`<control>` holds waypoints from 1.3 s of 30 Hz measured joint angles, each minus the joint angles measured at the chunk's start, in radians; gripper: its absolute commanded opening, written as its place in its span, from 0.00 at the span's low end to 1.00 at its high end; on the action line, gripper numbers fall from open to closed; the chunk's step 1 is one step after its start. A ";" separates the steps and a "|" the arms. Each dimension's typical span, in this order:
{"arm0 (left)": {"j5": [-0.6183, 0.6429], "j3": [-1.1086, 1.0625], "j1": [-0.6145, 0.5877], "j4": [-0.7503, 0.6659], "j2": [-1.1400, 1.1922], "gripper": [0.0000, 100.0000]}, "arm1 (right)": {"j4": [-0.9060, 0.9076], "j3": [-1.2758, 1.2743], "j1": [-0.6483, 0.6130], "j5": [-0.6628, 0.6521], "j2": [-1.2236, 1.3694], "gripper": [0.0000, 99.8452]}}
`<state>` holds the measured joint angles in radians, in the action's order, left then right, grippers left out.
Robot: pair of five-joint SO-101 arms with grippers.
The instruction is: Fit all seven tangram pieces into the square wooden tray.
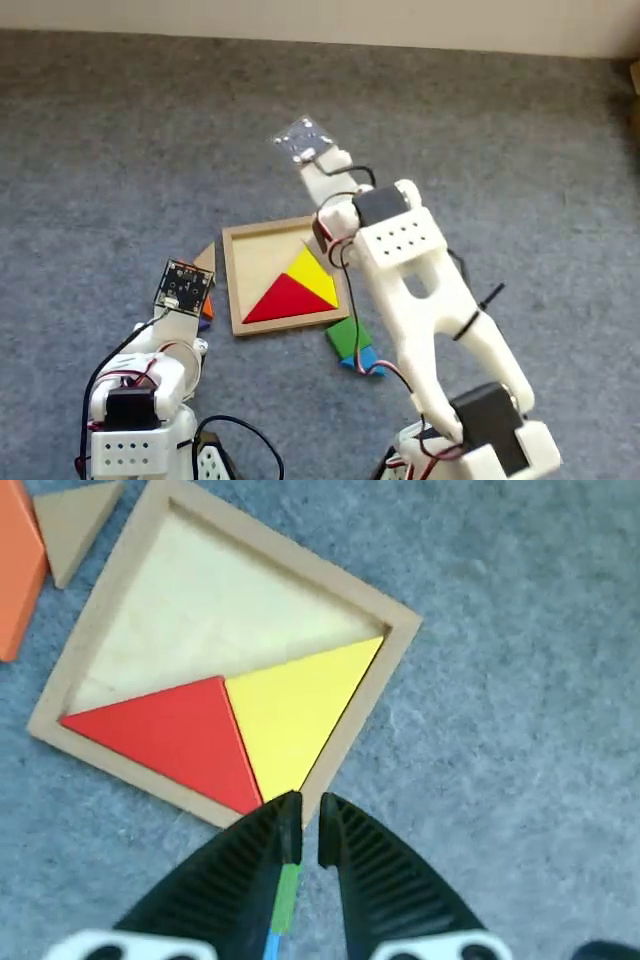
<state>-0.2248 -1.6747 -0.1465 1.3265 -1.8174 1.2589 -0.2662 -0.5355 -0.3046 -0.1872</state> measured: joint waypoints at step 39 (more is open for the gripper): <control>0.000 0.000 0.000 0.000 0.000 0.01 | -0.333 -0.629 -0.141 0.068 -0.008 0.28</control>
<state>-0.2248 -1.6747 -0.1465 1.3265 -1.8174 0.9260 -0.8953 -0.6767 -0.2371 -0.1949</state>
